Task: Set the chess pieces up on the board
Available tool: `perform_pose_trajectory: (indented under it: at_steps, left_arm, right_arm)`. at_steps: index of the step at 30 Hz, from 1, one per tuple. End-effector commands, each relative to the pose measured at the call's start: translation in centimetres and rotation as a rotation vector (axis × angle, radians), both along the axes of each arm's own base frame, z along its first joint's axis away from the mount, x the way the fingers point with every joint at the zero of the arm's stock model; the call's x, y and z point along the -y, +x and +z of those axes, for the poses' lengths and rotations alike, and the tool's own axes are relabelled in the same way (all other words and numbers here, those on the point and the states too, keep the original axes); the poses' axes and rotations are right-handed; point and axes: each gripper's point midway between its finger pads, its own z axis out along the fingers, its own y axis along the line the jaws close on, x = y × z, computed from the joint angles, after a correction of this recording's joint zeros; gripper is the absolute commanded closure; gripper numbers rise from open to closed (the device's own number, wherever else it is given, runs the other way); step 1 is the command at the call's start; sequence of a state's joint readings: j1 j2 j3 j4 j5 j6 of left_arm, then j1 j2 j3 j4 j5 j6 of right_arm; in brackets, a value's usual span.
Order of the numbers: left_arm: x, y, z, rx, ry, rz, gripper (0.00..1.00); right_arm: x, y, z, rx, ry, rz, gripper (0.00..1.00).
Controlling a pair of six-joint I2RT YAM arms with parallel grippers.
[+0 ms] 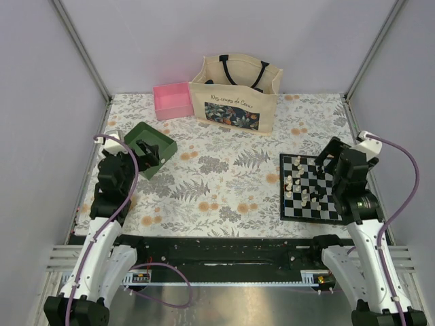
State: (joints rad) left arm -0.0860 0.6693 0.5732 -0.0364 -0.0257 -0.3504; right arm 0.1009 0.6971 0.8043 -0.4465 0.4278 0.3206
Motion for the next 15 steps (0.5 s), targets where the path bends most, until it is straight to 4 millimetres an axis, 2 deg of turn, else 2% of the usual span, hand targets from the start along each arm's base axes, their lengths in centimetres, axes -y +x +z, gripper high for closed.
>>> perform_pose_trajectory:
  at_steps: [1, 3, 5, 7, 9, 12, 15]
  left_arm:
    - [1.4, -0.6, 0.2, -0.03, -0.083, -0.058, 0.01]
    - [2.8, -1.6, -1.4, -0.144, -0.139, -0.115, 0.01]
    - [2.8, -1.7, -2.4, -0.185, -0.173, -0.098, 0.01]
    - [2.6, -1.7, -2.4, -0.185, -0.175, -0.087, 0.01]
    - [1.8, -1.6, -1.9, -0.175, -0.184, -0.033, 0.01]
    - [1.1, -1.6, -0.3, -0.163, -0.172, 0.002, 0.01]
    - [2.6, -2.2, 1.0, -0.143, -0.157, -0.102, 0.01]
  right_arm:
    - [2.8, -2.9, -0.3, -0.07, -0.003, -0.174, 0.02]
    - [3.0, -3.2, -1.0, -0.139, -0.017, -0.18, 0.02]
    - [3.1, -3.4, -1.7, -0.201, -0.018, -0.179, 0.02]
    - [2.6, -2.8, -2.1, -0.237, 0.026, -0.134, 0.01]
    - [1.9, -2.0, -1.7, -0.242, 0.119, -0.083, 0.02]
    - [2.0, -0.6, -2.0, -0.265, 0.228, -0.066, 0.02]
    - [4.0, -0.1, -2.9, -0.286, 0.29, -0.13, 0.02]
